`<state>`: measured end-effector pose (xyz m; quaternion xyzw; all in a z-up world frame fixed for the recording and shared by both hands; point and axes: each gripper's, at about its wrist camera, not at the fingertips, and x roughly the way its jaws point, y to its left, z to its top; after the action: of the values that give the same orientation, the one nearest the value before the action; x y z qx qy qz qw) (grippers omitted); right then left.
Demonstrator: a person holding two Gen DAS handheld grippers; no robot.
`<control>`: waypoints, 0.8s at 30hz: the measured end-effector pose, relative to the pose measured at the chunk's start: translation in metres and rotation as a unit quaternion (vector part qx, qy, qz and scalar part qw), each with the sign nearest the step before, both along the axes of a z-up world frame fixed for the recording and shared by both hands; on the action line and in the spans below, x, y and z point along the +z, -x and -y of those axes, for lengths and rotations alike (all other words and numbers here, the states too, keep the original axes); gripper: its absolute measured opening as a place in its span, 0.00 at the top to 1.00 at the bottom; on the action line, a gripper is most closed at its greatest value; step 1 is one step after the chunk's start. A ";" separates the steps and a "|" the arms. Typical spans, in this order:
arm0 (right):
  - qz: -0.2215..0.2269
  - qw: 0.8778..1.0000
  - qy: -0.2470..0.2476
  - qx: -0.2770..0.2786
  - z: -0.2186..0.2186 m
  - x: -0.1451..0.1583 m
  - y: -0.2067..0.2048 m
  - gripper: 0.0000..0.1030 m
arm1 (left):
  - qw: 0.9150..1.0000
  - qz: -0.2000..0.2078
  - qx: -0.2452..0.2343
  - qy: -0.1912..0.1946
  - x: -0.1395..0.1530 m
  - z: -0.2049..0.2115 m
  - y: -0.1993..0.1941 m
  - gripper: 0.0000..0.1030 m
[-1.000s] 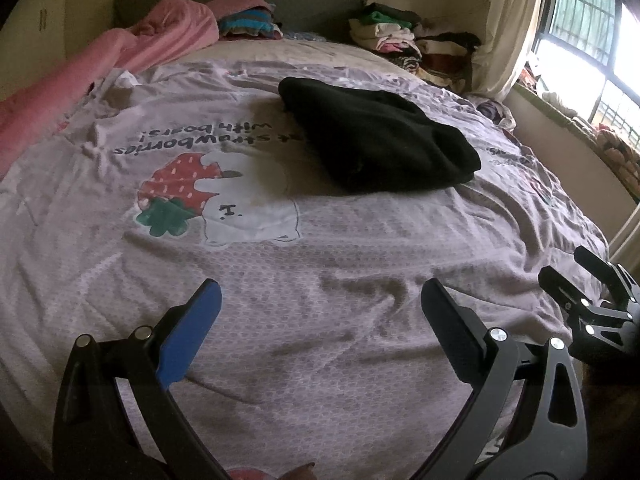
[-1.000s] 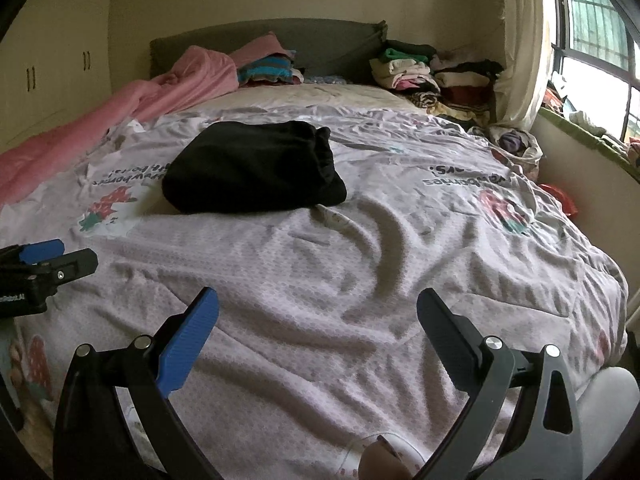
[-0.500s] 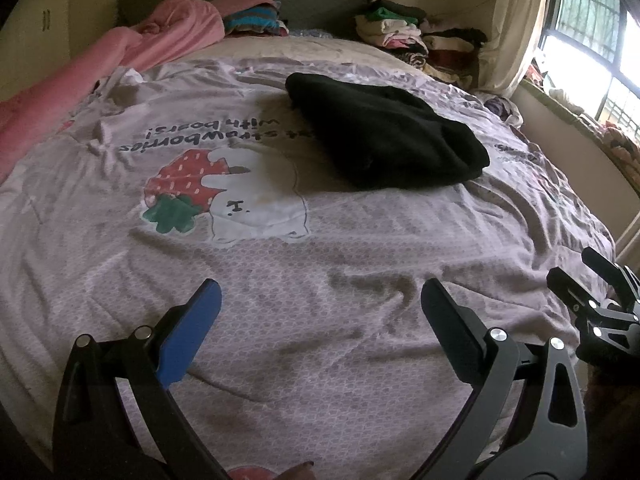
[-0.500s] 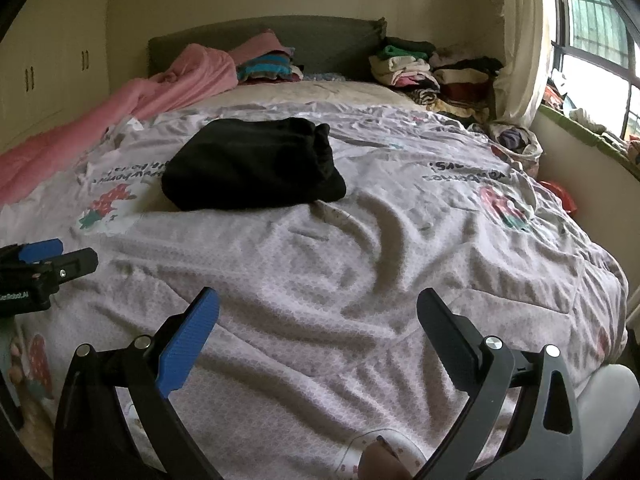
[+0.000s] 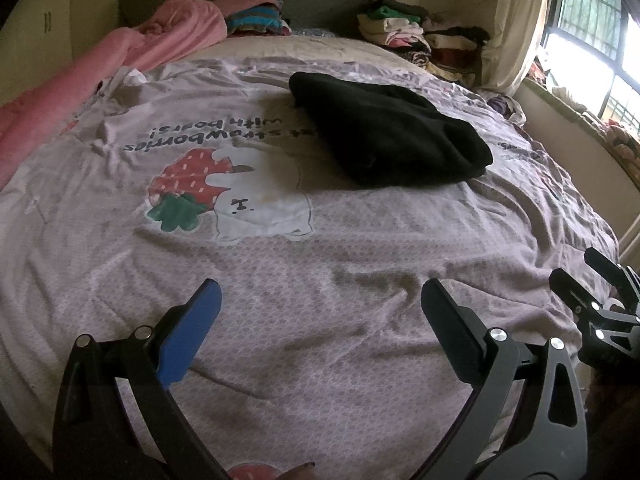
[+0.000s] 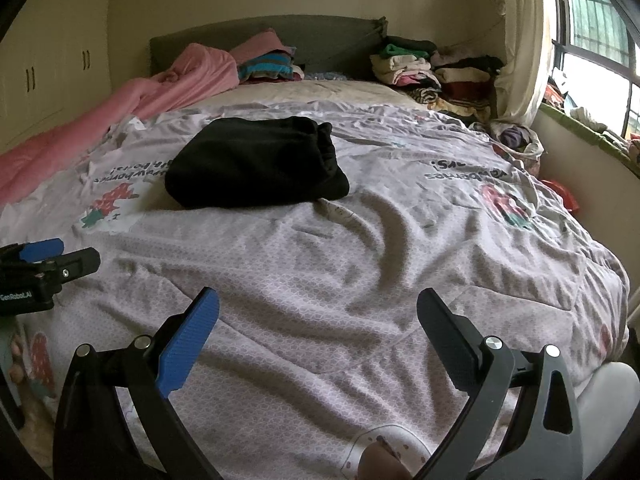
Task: Fold small clothes
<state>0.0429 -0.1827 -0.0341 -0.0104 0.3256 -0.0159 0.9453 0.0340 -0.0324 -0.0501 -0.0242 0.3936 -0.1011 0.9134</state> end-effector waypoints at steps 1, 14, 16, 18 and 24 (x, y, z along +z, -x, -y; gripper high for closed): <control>0.000 1.000 0.000 0.000 0.000 0.000 0.000 0.04 | 1.000 0.000 0.000 0.000 0.000 0.000 0.000 0.09; 0.004 1.000 0.003 -0.004 0.000 0.003 0.002 0.04 | 1.000 -0.003 0.003 -0.006 0.001 0.000 0.000 0.09; 0.003 1.000 0.003 -0.005 0.000 0.003 0.002 0.04 | 1.000 -0.003 0.004 -0.007 0.001 -0.001 0.000 0.09; 0.003 1.000 0.002 -0.006 0.000 0.003 0.003 0.04 | 1.000 -0.004 0.003 -0.007 0.001 0.000 0.000 0.09; 0.000 1.000 0.001 -0.015 -0.001 -0.001 0.003 0.04 | 1.000 -0.009 0.007 -0.006 -0.002 -0.002 -0.001 0.09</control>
<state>0.0395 -0.1819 -0.0347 -0.0068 0.3255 -0.0300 0.9450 0.0354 -0.0306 -0.0520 -0.0223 0.4022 -0.0919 0.9107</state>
